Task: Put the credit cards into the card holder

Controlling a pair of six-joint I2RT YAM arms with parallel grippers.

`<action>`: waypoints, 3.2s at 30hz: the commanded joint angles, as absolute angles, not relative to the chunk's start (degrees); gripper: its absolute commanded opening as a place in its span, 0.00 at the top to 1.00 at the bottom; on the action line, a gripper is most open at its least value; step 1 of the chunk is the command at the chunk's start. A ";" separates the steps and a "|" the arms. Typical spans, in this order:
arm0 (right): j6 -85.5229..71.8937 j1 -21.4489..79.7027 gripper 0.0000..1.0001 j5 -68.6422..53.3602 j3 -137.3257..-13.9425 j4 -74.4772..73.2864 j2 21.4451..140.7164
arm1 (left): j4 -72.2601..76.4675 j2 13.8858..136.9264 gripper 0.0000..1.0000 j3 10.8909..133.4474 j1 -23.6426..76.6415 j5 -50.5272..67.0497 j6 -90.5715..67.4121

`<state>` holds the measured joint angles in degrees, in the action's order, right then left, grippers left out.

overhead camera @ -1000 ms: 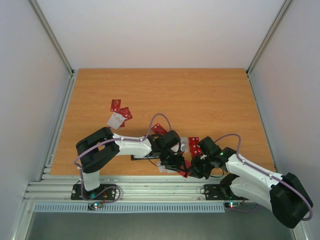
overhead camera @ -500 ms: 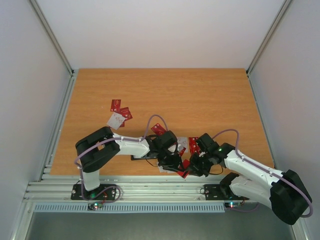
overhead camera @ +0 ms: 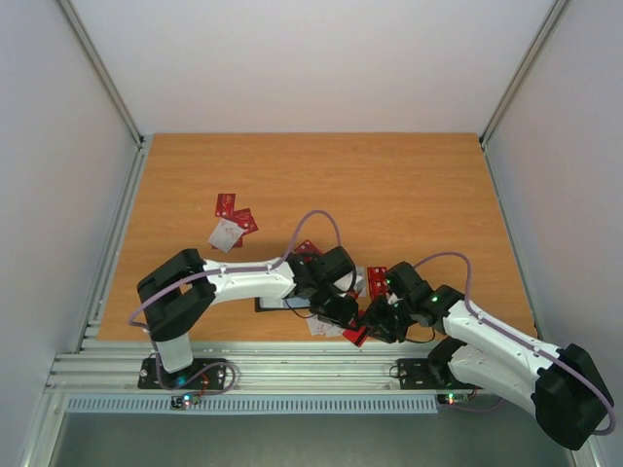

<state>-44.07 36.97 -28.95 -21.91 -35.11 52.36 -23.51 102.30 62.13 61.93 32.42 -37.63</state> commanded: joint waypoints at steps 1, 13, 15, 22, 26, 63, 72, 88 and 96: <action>-44.21 37.48 0.59 -29.45 -20.87 -31.03 52.82 | -25.67 99.91 0.59 66.13 61.99 29.49 -31.38; -43.19 37.52 0.58 -28.00 -18.83 -32.07 52.48 | -30.64 107.07 0.75 72.21 61.78 23.31 -28.39; -42.46 37.52 0.58 -27.86 -18.76 -32.94 52.25 | -31.72 108.18 0.79 73.36 61.79 22.45 -28.11; -42.51 37.53 0.58 -28.95 -16.59 -30.06 52.78 | -34.01 111.71 0.86 75.38 61.77 21.56 -27.39; -42.83 37.53 0.59 -29.33 -15.29 -27.35 53.90 | -34.13 113.52 0.88 76.15 61.94 23.30 -27.08; -44.14 38.57 0.57 -32.23 -12.22 -18.02 59.51 | -23.91 114.83 0.88 68.13 64.07 32.48 -44.03; -43.59 38.63 0.58 -32.20 -13.23 -21.67 55.99 | -27.90 110.81 0.87 70.72 64.12 28.98 -43.41; -41.65 38.63 0.59 -32.28 -14.42 -24.66 54.46 | -44.03 112.76 0.84 79.60 62.93 20.11 -32.57; -41.73 38.64 0.60 -33.48 -14.59 -21.69 54.70 | -42.83 115.11 0.83 77.10 63.49 21.83 -32.11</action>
<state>-42.44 38.33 -32.71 -13.63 -25.17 55.13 -42.22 114.10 78.19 63.05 21.56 -33.36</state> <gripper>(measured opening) 0.407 0.166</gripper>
